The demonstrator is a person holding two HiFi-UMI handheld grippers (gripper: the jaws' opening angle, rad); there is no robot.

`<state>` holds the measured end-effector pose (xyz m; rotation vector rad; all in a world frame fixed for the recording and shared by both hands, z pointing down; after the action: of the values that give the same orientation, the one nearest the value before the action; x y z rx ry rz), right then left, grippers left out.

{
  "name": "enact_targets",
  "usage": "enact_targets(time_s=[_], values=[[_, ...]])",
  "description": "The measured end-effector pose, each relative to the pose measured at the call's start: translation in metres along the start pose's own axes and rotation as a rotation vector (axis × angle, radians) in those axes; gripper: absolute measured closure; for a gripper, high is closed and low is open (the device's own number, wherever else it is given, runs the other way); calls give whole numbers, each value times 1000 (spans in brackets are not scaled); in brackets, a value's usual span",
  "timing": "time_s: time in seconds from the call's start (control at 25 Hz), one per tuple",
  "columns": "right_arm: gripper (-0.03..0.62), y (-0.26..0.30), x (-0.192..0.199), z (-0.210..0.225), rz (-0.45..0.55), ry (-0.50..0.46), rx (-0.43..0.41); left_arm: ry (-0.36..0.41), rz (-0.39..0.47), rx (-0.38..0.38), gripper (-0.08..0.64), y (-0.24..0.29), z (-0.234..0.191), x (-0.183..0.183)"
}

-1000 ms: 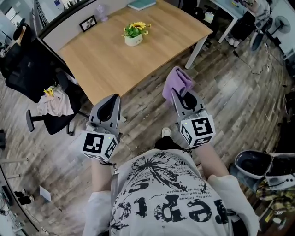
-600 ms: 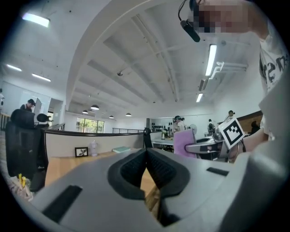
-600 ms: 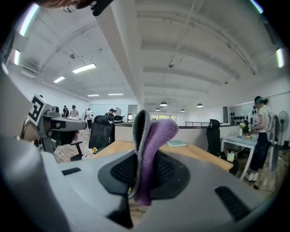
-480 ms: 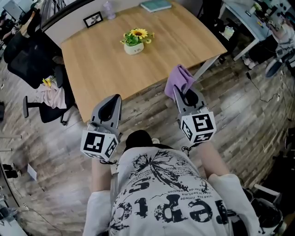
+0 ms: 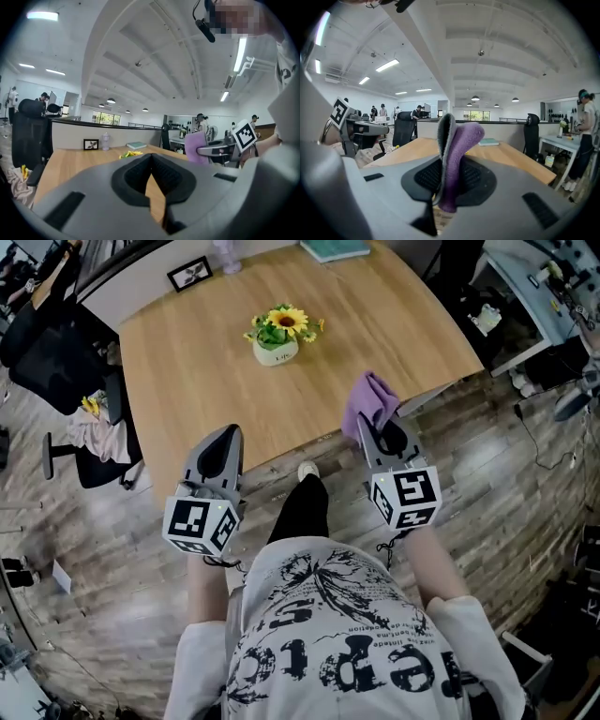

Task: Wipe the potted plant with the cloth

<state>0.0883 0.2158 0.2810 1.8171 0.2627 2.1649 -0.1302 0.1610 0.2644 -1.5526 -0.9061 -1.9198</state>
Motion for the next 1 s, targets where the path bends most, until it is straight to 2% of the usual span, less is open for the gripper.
enact_targets(time_s=[0.2, 0.36, 0.52, 0.68, 0.88, 1.0], values=[[522, 66, -22, 37, -40, -22, 1, -29, -27, -9, 557, 70, -29, 8], [522, 123, -30, 64, -78, -52, -1, 19, -32, 5, 557, 123, -49, 18], [522, 179, -16, 87, -140, -93, -4, -3, -64, 22, 557, 170, -64, 48], [520, 225, 2, 107, -195, -92, 8, -32, -123, 38, 557, 207, -79, 85], [520, 263, 31, 123, -280, -112, 28, -148, -176, 39, 557, 236, -98, 129], [520, 283, 44, 130, -320, -108, 32, -156, -203, 55, 557, 250, -102, 146]])
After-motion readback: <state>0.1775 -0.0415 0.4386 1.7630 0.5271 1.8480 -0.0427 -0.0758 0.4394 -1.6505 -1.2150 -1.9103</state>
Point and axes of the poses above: the fingertips, and each gripper's own axes: y forward along the fingers, z to its right, x out of its underside, the point moved 1 cm from there along -y, backward along the fingers, and after that the axes turned 14 degrees about y, right-handed, at the moved point
